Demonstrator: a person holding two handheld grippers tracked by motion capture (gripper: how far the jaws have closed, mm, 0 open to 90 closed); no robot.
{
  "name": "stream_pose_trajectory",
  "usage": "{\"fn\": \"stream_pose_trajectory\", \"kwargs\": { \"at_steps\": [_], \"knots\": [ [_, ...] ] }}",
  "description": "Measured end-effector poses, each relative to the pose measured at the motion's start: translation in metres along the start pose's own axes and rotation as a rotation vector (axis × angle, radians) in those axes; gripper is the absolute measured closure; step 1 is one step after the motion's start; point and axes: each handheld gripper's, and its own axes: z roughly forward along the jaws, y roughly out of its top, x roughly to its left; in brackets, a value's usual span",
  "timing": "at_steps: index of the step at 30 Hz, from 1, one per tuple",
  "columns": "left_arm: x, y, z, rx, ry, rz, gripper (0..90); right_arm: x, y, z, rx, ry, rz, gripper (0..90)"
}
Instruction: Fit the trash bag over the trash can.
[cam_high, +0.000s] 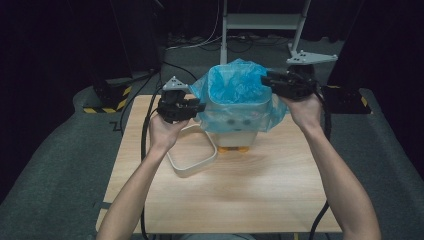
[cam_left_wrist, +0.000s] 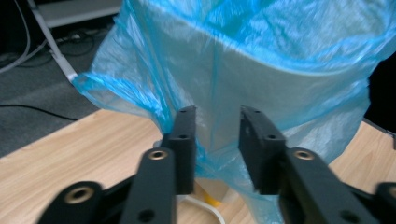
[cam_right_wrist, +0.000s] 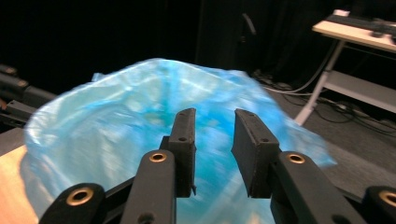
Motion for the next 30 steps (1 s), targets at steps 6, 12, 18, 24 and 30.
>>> {"fn": "stream_pose_trajectory", "kwargs": {
  "at_steps": [6, 12, 18, 24, 30],
  "knots": [
    [0.0, 0.006, -0.015, -0.089, 0.014, -0.029, 47.7, 0.014, -0.005, 0.019, 0.041, 0.05, -0.007, 67.2],
    [-0.002, 0.015, -0.009, -0.135, 0.006, -0.035, 42.7, 0.03, -0.012, 0.024, 0.091, 0.083, -0.059, 66.7],
    [0.001, 0.019, 0.001, -0.139, 0.004, -0.055, 43.0, 0.028, -0.013, 0.025, 0.104, 0.09, -0.053, 60.3],
    [0.001, 0.023, 0.001, -0.155, 0.008, -0.061, 42.6, 0.01, 0.008, 0.015, 0.015, 0.035, -0.017, 60.6],
    [-0.003, 0.033, 0.007, -0.154, 0.023, -0.043, 42.4, -0.006, 0.015, 0.041, 0.058, -0.001, -0.009, 68.5]
  ]
}}
